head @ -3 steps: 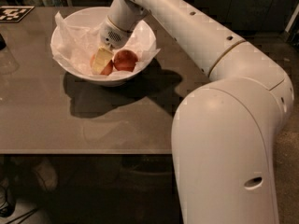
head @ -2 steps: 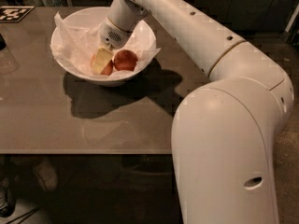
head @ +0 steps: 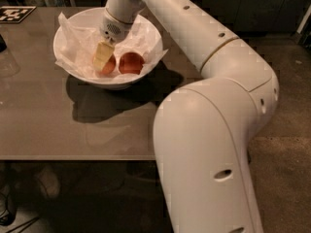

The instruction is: Pick apple from white bowl

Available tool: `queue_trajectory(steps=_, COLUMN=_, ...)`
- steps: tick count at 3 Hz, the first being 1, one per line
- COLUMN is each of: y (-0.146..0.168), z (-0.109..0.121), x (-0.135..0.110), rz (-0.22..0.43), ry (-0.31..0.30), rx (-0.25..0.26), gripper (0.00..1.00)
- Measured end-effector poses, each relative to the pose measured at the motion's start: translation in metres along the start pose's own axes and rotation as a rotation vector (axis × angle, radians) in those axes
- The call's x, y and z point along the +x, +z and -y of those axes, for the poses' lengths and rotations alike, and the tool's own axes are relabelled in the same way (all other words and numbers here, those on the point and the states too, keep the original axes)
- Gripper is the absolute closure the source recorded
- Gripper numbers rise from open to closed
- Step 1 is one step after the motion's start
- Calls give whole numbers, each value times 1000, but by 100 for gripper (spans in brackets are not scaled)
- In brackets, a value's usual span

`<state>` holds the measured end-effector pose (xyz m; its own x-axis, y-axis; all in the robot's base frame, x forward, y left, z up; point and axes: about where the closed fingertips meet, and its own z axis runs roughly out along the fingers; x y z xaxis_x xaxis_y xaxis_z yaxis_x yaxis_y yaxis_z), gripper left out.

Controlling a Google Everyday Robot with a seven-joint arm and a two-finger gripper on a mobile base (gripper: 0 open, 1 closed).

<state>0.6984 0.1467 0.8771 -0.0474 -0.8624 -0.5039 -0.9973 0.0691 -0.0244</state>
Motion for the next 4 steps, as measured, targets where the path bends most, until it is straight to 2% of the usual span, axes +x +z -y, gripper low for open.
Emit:
queue_trajectory(steps=1, y=-12, z=14, x=-10, rz=-20, ry=10, rx=9, gripper=100)
queue_trajectory(steps=2, y=-30, z=25, x=-17, rz=-27, ry=67, rx=13, gripper=100)
queue_trajectory(steps=3, y=-28, z=32, x=-25, rz=-1, ry=64, rx=36, gripper=100)
queue_trajectory(steps=4, y=-40, z=26, x=-30, rz=28, ry=84, rx=32, gripper=100)
